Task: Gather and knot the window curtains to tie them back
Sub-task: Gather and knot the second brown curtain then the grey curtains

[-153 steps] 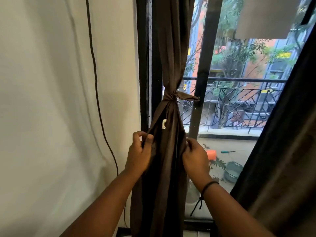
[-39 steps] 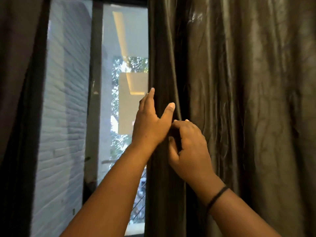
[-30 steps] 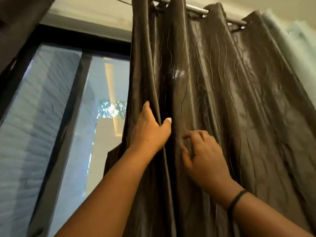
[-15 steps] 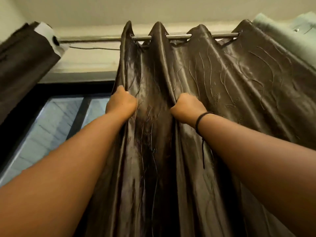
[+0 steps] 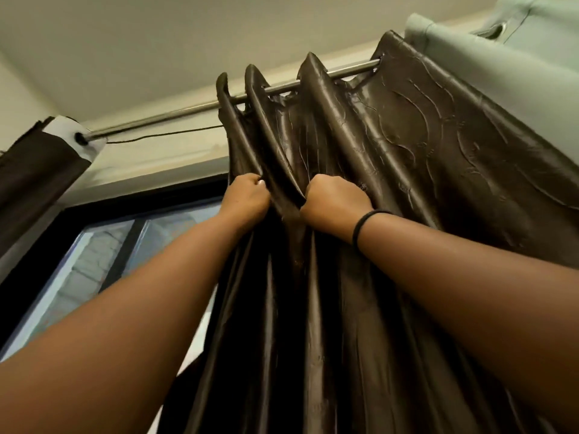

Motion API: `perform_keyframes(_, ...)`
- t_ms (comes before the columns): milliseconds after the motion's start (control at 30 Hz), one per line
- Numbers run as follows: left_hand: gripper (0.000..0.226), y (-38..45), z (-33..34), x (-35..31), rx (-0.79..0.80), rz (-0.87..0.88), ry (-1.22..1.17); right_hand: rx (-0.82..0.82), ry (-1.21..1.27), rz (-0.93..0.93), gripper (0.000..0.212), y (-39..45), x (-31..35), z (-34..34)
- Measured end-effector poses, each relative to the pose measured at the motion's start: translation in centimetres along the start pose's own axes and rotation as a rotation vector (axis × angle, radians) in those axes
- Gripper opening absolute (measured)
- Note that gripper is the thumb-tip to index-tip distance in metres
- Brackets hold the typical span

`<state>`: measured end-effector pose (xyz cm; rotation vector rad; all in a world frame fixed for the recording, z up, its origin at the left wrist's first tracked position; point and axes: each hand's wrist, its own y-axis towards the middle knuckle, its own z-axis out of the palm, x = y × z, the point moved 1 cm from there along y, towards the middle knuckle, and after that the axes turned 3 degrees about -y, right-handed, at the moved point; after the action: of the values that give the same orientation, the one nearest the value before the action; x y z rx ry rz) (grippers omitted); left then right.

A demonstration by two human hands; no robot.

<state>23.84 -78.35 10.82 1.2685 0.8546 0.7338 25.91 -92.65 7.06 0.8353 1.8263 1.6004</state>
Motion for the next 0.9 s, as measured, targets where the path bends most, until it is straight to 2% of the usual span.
perform_keyframes(67, 0.030, -0.7, 2.3, -2.4, 0.009, 0.020, -0.013, -0.011, -0.041, -0.009, 0.012, -0.4, -1.7, -0.7)
perform_keyframes(167, 0.044, -0.9, 3.9, -4.8, 0.005, -0.022, -0.056, -0.034, -0.031, -0.055, 0.028, -0.8, -3.3, -2.0)
perform_keyframes(233, 0.066, -0.7, 3.9, -5.6, 0.006, -0.100, -0.115, -0.177, -0.016, -0.071, 0.038, -1.2, -4.0, -3.7)
perform_keyframes(300, 0.096, -1.0, 3.4, -5.7, 0.040, -0.152, -0.133, -0.370, -0.204, -0.039, 0.044, -1.2, -4.7, -5.4)
perform_keyframes(333, 0.106, -1.3, 3.1, -5.8, 0.062, -0.160, -0.119, -0.385, -0.284, 0.028, 0.056, -1.1, -5.3, -6.0)
perform_keyframes(400, 0.114, -1.3, 2.3, -5.4, 0.094, -0.168, -0.049, -0.221, -0.210, 0.211, 0.085, -0.7, -6.2, -6.7)
perform_keyframes(467, 0.111, -1.6, 1.5, -4.9, 0.123, -0.159, 0.066, -0.008, 0.015, 0.330, 0.098, 0.0, -6.5, -6.5)
perform_keyframes(533, 0.102, -2.1, 0.9, -4.6, 0.121, -0.113, 0.212, 0.081, 0.130, 0.339, 0.086, 0.3, -6.0, -6.2)
perform_keyframes(633, 0.102, -2.5, -0.2, -3.4, 0.084, -0.006, 0.408, -0.024, 0.025, 0.216, 0.033, 1.2, -4.6, -4.7)
perform_keyframes(700, 0.102, -2.6, -1.2, -2.5, 0.098, 0.048, 0.467, -0.065, -0.060, 0.156, 0.008, 1.7, -3.2, -3.4)
perform_keyframes(733, 0.102, -2.8, -1.8, -1.8, 0.108, 0.066, 0.480, -0.078, -0.098, 0.138, 0.004, 1.9, -2.3, -2.7)
perform_keyframes(900, 0.098, -3.7, -3.9, 1.0, 0.179, 0.154, 0.469, -0.100, -0.250, 0.188, 0.017, 2.9, 1.0, 0.4)
